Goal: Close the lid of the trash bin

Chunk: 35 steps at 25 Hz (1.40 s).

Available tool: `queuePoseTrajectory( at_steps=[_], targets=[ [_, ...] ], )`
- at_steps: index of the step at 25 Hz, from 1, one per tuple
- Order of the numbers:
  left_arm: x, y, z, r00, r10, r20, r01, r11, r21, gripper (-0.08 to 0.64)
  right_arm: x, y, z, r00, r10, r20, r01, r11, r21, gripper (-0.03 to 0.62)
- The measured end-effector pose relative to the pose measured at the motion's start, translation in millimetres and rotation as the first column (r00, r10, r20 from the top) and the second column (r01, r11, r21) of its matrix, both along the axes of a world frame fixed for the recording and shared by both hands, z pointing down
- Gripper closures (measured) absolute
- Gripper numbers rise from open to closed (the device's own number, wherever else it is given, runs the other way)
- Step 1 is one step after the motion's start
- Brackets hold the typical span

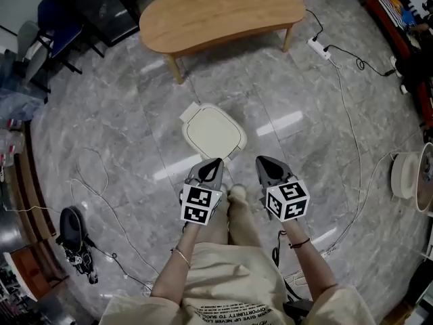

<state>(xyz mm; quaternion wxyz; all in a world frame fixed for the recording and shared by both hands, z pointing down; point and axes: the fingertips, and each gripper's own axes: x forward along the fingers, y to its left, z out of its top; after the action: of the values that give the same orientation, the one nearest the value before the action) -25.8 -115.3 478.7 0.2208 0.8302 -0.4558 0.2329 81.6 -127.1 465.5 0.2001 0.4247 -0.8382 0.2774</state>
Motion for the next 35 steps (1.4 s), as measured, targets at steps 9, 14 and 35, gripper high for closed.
queuePoseTrajectory(
  at_steps=[9, 14, 35],
  targets=[
    [3, 12, -71, 0.998, 0.065, -0.021, -0.062, 0.991, 0.118, 0.537, -5, 15, -63, 0.997, -0.055, 0.045, 0.051, 0.996, 0.077, 0.588],
    [1, 11, -117, 0.997, 0.052, -0.049, -0.04, 0.976, 0.213, 0.537, -8, 18, -102, 0.995, -0.089, 0.054, 0.078, 0.983, 0.166, 0.588],
    [-55, 11, -251, 0.996, -0.06, -0.067, 0.086, 0.854, 0.513, 0.537, 4, 9, -241, 0.98, -0.089, 0.178, -0.006, 0.88, 0.476, 0.588]
  ],
)
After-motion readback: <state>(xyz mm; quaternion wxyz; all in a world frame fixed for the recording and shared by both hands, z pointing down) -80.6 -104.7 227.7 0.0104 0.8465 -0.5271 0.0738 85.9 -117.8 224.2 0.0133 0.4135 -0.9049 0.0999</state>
